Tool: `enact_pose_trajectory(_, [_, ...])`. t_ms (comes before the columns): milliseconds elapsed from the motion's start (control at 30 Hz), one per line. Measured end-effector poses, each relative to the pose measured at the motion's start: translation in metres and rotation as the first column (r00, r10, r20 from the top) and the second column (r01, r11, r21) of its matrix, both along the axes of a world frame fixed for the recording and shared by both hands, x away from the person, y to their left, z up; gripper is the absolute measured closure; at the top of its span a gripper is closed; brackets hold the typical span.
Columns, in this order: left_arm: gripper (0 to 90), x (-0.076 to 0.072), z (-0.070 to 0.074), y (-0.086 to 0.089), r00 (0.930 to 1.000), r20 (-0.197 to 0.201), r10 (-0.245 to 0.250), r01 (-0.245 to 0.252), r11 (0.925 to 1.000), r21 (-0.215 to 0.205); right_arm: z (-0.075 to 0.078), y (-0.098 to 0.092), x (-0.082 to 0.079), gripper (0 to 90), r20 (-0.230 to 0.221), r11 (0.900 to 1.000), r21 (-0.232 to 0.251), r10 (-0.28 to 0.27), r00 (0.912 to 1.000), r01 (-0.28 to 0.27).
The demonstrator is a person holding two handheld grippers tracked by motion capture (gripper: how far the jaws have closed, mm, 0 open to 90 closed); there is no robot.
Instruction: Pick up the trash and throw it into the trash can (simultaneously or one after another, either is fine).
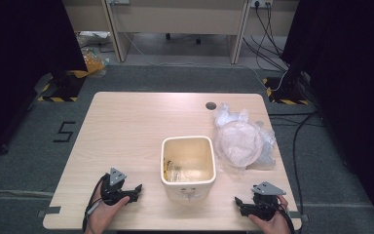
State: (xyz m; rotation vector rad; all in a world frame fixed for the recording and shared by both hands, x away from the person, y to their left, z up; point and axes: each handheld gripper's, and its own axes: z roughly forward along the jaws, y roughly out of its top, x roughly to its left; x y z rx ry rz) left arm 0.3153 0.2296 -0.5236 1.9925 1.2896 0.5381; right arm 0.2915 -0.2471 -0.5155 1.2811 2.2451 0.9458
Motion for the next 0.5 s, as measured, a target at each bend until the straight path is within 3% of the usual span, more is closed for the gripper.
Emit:
enact_pose_trajectory(233, [15.1, -0.003, 0.001, -0.001, 0.9999, -0.002, -0.013, 0.013, 0.9999, -0.007, 0.005, 0.003, -0.003, 16.8, -0.001, 1.0, 0.002, 0.024, 0.9997, -0.024])
enact_pose_trajectory(500, [16.3, -0.016, 0.014, -0.022, 0.9954, 0.022, -0.093, 0.095, 0.9934, -0.064, 0.018, 0.013, -0.004, 17.5, -0.003, 0.996, 0.042, 0.076, 0.9971, -0.076])
